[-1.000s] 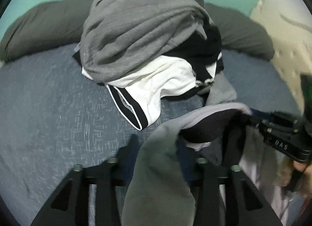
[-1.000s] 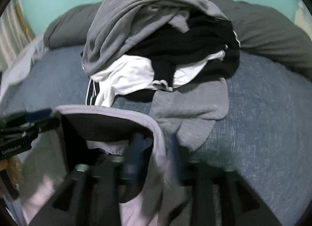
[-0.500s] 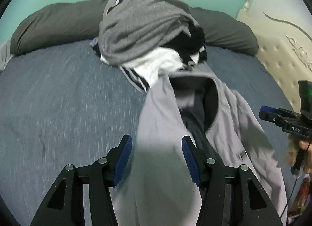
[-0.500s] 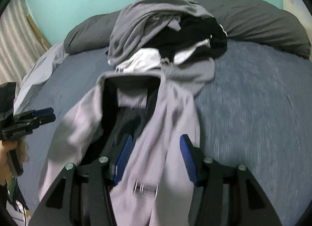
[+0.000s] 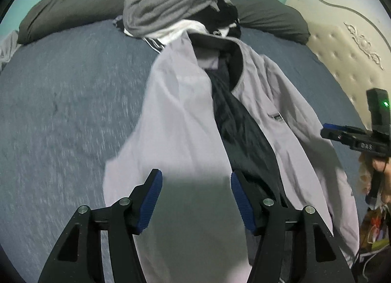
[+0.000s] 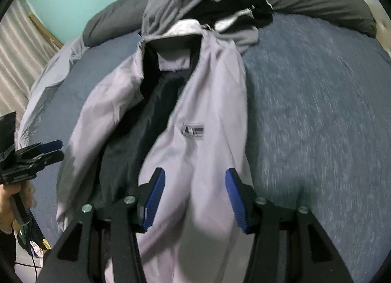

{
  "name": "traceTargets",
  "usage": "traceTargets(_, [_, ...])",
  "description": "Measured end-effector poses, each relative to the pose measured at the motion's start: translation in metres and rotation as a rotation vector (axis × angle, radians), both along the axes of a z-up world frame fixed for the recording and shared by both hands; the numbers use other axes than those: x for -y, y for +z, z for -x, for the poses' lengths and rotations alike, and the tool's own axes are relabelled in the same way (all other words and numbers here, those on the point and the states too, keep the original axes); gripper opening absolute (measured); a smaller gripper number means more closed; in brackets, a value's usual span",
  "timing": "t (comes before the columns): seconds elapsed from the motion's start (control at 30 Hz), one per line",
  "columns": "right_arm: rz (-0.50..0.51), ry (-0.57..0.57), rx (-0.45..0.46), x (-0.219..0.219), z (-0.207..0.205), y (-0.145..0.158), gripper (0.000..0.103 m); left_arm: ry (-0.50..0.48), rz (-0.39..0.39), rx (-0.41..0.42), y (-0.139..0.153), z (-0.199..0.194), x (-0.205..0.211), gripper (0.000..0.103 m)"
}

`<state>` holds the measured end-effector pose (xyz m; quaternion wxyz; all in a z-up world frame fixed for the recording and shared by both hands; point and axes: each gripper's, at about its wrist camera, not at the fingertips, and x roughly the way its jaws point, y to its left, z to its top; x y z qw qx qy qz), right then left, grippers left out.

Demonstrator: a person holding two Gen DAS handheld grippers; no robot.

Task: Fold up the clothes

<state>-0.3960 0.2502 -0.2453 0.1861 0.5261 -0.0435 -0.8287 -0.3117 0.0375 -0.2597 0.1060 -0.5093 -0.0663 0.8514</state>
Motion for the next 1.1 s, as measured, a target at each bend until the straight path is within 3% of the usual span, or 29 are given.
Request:
traceTargets(0.1, [-0.018,-0.003,0.018,-0.005,-0.008,-0.009,0.050,-0.022,0.014,0.012,-0.003,-0.013,-0.008,0.063])
traceTargets(0.3, [-0.070,-0.019,0.008,-0.020,-0.020,-0.019,0.012,-0.019,0.025,0.037,-0.014,-0.022,-0.007,0.063])
traceTargets(0.4, [-0.071,-0.039,-0.006,-0.031,-0.024,-0.019,0.003,-0.015,0.025,0.054,-0.021,-0.025,-0.005,0.063])
traceTargets(0.47, [-0.065,-0.058,-0.020,-0.042,-0.026,-0.018,0.002,-0.015,0.026,0.060,-0.025,-0.027,-0.004,0.062])
traceTargets(0.53, [-0.066,-0.071,-0.026,-0.050,-0.026,-0.016,0.001,-0.012,0.029,0.060,-0.028,-0.028,-0.001,0.051])
traceTargets(0.6, [-0.074,-0.096,-0.039,-0.060,-0.024,-0.012,0.001,-0.008,0.035,0.057,-0.028,-0.028,0.001,0.020])
traceTargets(0.7, [-0.086,-0.143,-0.062,-0.077,-0.021,-0.005,0.001,-0.008,0.042,0.050,-0.028,-0.030,0.005,0.006])
traceTargets(0.77, [-0.095,-0.172,-0.077,-0.088,-0.019,0.001,0.001,-0.013,0.044,0.040,-0.026,-0.032,0.007,0.000])
traceTargets(0.97, [-0.169,-0.249,-0.091,-0.119,-0.011,0.008,0.001,-0.011,0.038,0.033,-0.018,-0.038,0.013,0.000])
traceTargets(1.1, [-0.158,-0.310,-0.086,-0.128,-0.017,0.007,0.003,-0.013,0.030,0.045,-0.013,-0.041,0.011,0.003])
